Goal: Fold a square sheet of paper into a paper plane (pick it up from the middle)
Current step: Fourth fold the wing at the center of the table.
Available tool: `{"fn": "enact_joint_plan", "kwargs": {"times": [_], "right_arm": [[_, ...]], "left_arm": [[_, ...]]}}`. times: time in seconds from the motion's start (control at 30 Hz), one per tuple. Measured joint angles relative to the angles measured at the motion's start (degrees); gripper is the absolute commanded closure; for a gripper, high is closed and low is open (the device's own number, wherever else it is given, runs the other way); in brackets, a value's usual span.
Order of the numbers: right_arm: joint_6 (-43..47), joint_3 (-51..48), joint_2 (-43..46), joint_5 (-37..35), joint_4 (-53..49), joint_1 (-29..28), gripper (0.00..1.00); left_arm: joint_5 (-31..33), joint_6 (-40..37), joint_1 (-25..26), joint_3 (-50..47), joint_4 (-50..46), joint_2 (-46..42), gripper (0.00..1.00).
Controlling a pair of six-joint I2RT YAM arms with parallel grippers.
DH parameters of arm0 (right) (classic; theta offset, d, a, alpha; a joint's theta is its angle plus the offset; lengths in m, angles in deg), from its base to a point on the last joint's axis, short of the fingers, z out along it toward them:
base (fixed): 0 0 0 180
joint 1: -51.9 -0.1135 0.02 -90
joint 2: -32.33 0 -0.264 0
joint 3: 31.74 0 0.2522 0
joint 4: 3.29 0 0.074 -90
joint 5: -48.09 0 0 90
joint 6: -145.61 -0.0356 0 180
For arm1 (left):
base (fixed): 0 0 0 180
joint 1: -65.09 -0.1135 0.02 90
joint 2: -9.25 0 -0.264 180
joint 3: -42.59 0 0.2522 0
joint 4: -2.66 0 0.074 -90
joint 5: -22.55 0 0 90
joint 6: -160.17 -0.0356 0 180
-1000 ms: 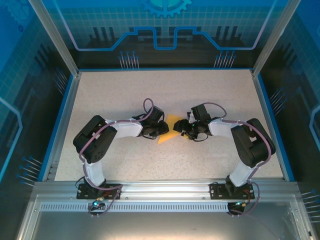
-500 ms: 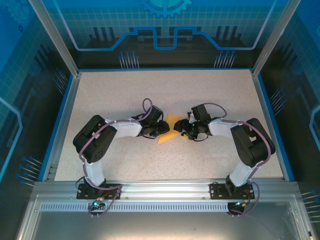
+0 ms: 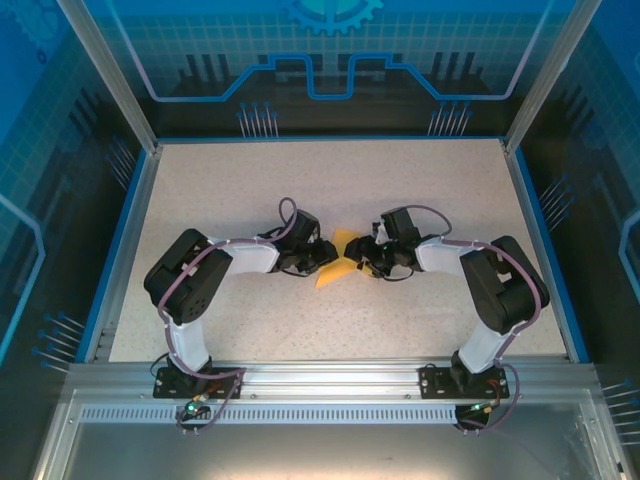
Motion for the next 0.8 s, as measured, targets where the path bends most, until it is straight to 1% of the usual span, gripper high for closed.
{"fn": "enact_joint_plan", "kwargs": {"times": [0.27, 0.57, 0.8], "right_arm": [[-1.1, -0.1, 0.0, 0.7, 1.7, 0.0, 0.41], [-2.1, -1.2, 0.6, -3.1, -1.4, -0.1, 0.41], [-3.1, -1.2, 0.6, -3.0, -1.0, -0.1, 0.44]], "left_arm": [[-0.5, 0.0, -0.3, -0.2, 0.4, 0.0, 0.64], [-0.6, 0.0, -0.3, -0.2, 0.4, 0.0, 0.64], [-0.7, 0.0, -0.3, -0.2, 0.4, 0.0, 0.64]]}}
